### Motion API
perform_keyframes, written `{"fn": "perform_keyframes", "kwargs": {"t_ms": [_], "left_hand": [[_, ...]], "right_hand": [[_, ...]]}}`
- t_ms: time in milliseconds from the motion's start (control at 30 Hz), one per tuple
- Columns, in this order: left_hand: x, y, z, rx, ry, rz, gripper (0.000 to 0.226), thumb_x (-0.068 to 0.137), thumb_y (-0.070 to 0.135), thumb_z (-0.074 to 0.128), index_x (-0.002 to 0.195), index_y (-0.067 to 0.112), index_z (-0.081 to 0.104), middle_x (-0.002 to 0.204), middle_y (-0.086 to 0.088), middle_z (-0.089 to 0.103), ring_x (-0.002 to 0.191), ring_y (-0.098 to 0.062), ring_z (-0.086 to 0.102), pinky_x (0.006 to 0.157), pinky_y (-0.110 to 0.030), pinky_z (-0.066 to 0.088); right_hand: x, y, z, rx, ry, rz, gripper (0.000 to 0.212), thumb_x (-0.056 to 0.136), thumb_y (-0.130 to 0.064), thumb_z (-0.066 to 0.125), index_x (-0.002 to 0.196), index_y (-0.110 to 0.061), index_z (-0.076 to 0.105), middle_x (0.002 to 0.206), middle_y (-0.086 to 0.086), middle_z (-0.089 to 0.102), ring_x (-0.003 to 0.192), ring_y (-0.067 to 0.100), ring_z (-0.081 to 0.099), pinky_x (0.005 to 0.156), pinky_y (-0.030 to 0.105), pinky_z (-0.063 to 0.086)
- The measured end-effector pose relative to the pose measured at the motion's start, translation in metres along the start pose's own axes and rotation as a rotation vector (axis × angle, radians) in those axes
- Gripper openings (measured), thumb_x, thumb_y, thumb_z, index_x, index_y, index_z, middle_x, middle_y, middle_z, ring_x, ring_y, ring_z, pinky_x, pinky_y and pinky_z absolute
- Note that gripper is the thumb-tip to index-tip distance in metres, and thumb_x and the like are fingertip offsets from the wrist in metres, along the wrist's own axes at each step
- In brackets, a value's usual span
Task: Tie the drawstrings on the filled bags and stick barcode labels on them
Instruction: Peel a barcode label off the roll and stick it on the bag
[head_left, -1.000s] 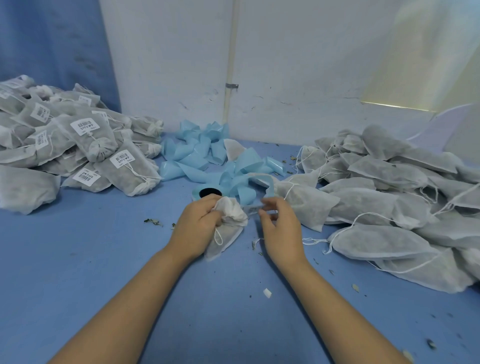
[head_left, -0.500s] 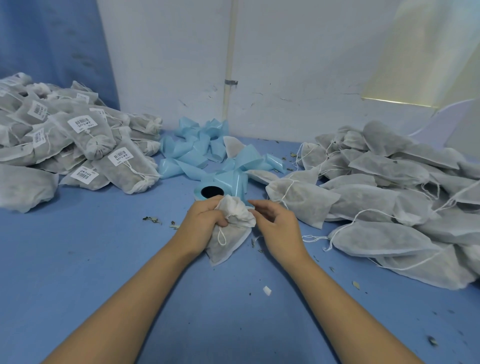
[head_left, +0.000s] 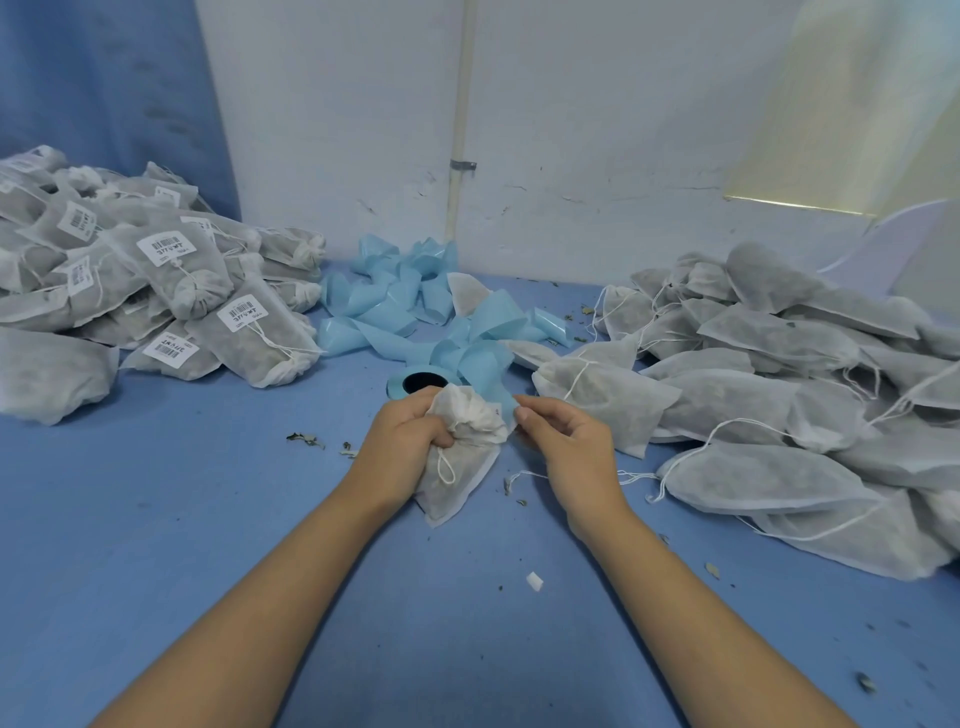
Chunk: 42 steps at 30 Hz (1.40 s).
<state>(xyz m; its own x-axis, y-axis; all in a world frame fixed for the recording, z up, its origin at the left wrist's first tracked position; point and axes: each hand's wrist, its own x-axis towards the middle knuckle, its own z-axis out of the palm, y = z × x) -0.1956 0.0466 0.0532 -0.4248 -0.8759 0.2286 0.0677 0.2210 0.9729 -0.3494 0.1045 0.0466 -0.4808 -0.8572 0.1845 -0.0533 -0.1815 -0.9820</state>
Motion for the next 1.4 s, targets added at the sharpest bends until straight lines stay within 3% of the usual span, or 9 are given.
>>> {"fn": "perform_keyframes", "kwargs": {"t_ms": [100,267,467,567,700,833,1000,1233,1400], "left_hand": [[0.001,-0.001,0.000,-0.006,0.042,0.008,0.035,0.056,0.010,0.046,0.081,-0.014,0.051,0.070,-0.007,0.047,0.067,-0.014,0.043,0.057,-0.019,0.035],[0.002,-0.002,-0.001,-0.003,0.056,0.018,0.037,0.057,0.012,0.047,0.088,0.005,0.065,0.083,0.001,0.063,0.077,-0.009,0.055,0.068,-0.018,0.041],[0.002,-0.001,-0.001,0.014,0.051,0.039,0.027,0.062,0.010,0.048,0.082,0.015,0.066,0.085,0.007,0.063,0.078,-0.004,0.056,0.070,-0.015,0.041],[0.001,0.001,-0.001,0.031,0.058,0.039,0.028,0.074,-0.004,0.049,0.085,0.015,0.066,0.087,0.006,0.064,0.082,-0.006,0.057,0.073,-0.019,0.041],[-0.002,0.004,0.001,0.013,0.046,0.035,0.032,0.071,0.001,0.050,0.090,0.019,0.068,0.099,0.004,0.067,0.089,-0.006,0.059,0.079,-0.018,0.043],[-0.001,0.011,0.009,-0.126,0.087,-0.045,0.017,0.056,0.011,0.051,0.071,0.005,0.054,0.066,-0.001,0.052,0.062,-0.008,0.050,0.059,-0.022,0.037],[-0.004,0.018,0.021,-0.252,0.052,-0.096,0.014,0.053,0.009,0.050,0.046,0.020,0.055,0.050,0.007,0.051,0.048,-0.005,0.050,0.046,-0.013,0.038],[0.000,0.015,0.015,-0.267,0.035,-0.091,0.015,0.053,0.008,0.051,0.050,0.019,0.060,0.055,0.004,0.058,0.052,-0.006,0.056,0.049,-0.013,0.042],[-0.001,0.016,0.015,-0.209,-0.013,-0.085,0.012,0.053,0.008,0.050,0.049,0.017,0.057,0.051,0.006,0.054,0.050,-0.006,0.053,0.047,-0.013,0.041]], "right_hand": [[0.001,0.000,-0.002,-0.012,0.114,-0.021,0.019,0.087,-0.010,0.067,0.084,-0.028,0.071,0.085,-0.012,0.073,0.082,0.001,0.065,0.076,0.013,0.048],[0.002,0.001,-0.004,0.013,0.241,-0.045,0.015,0.090,-0.011,0.063,0.095,-0.021,0.072,0.070,-0.010,0.063,0.061,0.001,0.052,0.063,0.013,0.045],[0.000,-0.001,-0.004,0.011,0.251,-0.048,0.024,0.088,-0.006,0.063,0.086,-0.028,0.071,0.086,-0.018,0.070,0.079,-0.011,0.062,0.074,0.008,0.046],[0.001,-0.003,-0.005,0.075,0.278,-0.018,0.016,0.088,-0.010,0.065,0.087,-0.025,0.071,0.086,-0.011,0.071,0.080,-0.003,0.062,0.073,0.009,0.047],[0.000,-0.005,-0.005,0.152,0.278,-0.002,0.020,0.086,-0.006,0.068,0.098,-0.021,0.070,0.088,0.000,0.070,0.078,0.006,0.061,0.073,0.013,0.049],[-0.001,-0.007,-0.002,0.274,0.245,0.035,0.024,0.086,-0.003,0.067,0.102,-0.020,0.069,0.082,-0.005,0.072,0.078,0.006,0.064,0.078,0.021,0.052],[-0.003,-0.007,0.003,0.317,0.170,0.031,0.023,0.085,-0.004,0.068,0.100,-0.021,0.069,0.082,-0.003,0.073,0.077,0.005,0.066,0.070,0.015,0.052],[-0.005,-0.005,0.005,0.120,0.108,0.033,0.015,0.087,-0.012,0.067,0.101,-0.016,0.071,0.074,-0.011,0.073,0.069,-0.003,0.065,0.066,0.012,0.048],[-0.008,-0.007,0.005,-0.031,0.074,-0.012,0.009,0.089,-0.023,0.066,0.092,-0.030,0.071,0.095,-0.010,0.073,0.093,0.006,0.066,0.086,0.028,0.051]]}}
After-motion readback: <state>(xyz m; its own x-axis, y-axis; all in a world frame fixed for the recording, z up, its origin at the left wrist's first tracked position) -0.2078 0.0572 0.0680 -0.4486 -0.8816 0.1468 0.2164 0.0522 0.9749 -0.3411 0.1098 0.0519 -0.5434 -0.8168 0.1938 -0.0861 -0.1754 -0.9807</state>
